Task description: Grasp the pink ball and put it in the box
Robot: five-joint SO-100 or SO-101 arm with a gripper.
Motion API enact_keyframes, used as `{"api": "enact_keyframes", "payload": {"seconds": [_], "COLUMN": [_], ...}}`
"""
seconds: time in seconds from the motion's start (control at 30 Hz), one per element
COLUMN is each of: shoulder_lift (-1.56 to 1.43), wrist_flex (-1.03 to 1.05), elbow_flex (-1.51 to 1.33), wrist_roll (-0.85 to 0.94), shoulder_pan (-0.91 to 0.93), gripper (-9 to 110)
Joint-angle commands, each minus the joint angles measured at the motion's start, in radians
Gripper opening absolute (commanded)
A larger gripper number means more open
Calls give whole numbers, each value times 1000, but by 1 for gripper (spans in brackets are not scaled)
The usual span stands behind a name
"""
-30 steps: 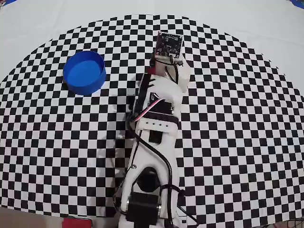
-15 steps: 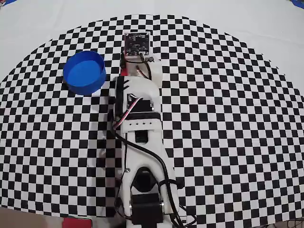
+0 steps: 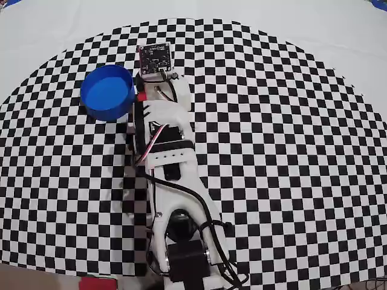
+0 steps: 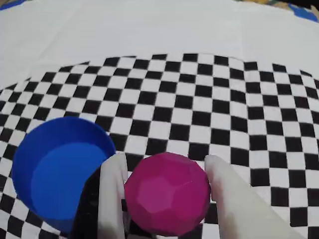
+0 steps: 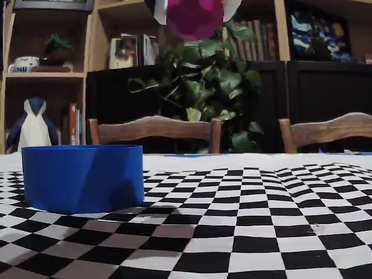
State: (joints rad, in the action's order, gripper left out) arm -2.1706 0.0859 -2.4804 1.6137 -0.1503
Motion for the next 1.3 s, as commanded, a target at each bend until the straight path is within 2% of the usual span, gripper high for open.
{"api": "enact_keyframes", "payload": {"seconds": [0.0,1.27], "shoulder_lift": [5,195], "wrist_flex": [-6,-20], "elbow_flex": [18,161], "wrist_roll": [8,0], "shoulder_pan": [-25,-158], "gripper": [0,0]}}
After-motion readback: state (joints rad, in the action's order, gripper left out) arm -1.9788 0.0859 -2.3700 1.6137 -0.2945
